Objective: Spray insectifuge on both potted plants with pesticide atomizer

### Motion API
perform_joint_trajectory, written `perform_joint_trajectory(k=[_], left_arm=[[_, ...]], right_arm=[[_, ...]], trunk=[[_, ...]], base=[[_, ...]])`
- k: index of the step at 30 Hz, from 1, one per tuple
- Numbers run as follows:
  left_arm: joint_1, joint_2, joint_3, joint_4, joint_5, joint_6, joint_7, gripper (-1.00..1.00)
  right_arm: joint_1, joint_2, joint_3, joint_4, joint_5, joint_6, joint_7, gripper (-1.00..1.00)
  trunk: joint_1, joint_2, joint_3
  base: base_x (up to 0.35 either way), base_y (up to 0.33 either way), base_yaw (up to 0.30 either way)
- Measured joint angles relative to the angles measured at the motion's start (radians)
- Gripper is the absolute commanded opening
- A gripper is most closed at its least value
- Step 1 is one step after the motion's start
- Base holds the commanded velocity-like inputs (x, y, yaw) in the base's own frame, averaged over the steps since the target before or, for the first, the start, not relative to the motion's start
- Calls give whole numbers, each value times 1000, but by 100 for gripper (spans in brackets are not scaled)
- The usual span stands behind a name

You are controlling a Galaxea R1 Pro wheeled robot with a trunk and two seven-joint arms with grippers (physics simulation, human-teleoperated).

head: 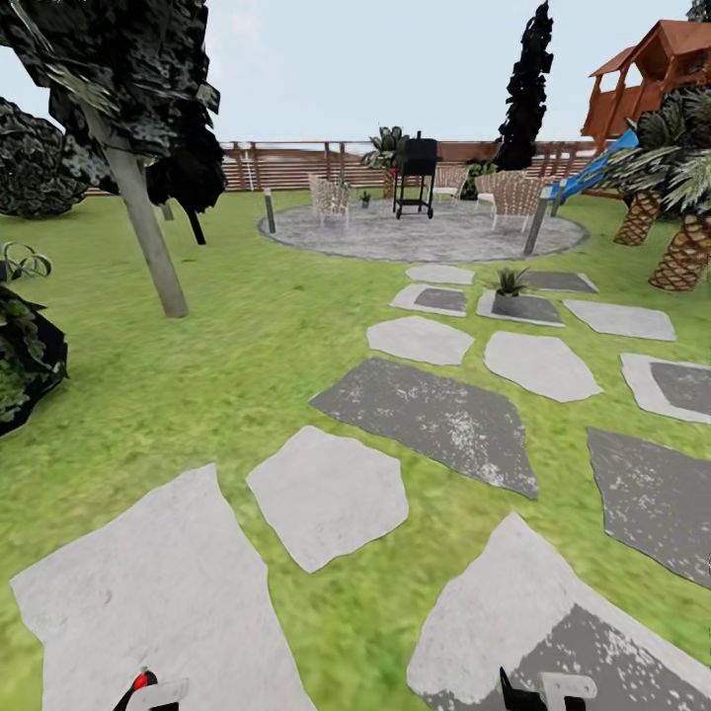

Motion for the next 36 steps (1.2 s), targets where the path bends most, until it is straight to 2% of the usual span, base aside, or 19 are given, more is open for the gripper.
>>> perform_joint_trajectory(k=[25,36], left_arm=[[0,1,0,0,0,0,0,-100],[0,2,0,0,4,-1,0,-100]], right_arm=[[0,0,0,0,0,0,0,100],[0,0,0,0,0,0,0,100]], trunk=[[0,0,-25],[0,0,-27]], base=[[316,-104,-246],[307,-86,-293]])
